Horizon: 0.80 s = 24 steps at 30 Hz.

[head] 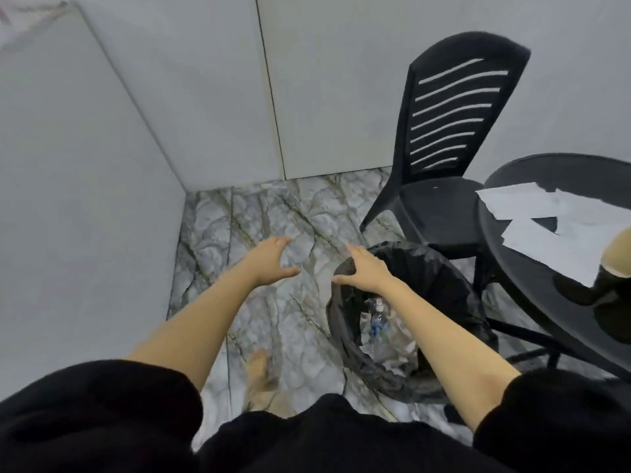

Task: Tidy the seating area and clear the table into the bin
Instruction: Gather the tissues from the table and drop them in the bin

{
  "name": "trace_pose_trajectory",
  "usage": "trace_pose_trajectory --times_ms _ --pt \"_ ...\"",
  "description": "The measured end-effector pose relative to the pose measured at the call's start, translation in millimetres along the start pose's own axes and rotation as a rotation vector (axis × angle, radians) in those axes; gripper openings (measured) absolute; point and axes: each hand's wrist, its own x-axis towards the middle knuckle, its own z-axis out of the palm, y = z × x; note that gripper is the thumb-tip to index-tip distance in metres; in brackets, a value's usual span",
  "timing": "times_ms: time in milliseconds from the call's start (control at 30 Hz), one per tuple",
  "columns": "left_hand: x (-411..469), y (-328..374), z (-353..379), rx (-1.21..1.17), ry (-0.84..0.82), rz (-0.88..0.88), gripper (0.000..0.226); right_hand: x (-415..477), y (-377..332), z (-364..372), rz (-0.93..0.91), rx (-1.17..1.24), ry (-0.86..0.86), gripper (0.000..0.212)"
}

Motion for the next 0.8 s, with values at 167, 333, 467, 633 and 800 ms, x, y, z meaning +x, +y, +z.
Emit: trace_pose_trajectory --times_ms 167,333,467,633,800 --pt "110.8 -6.1 -36.7 0.070 -0.094 0.220 0.076 57.6 8.0 -30.5 0.182 0.127 0.159 0.092" --pt "199.8 -3.8 -66.5 0.170 -0.196 0.454 0.074 97.9 13.2 -48.2 0.403 0.325 0.323 0.090" --pt "261.2 24.1 -86.6 0.229 -0.258 0.612 0.071 105.0 20.8 -61.8 0.583 0.430 0.480 0.083" --pt "308.0 96.8 -88.9 0.294 -0.341 0.879 0.069 92.2 49.2 -82.7 0.803 0.509 0.652 0.078" --pt "353.0 179.3 -76.6 0.299 -0.390 1.047 0.065 89.0 92.1 -100.1 0.965 0.508 0.827 0.071"
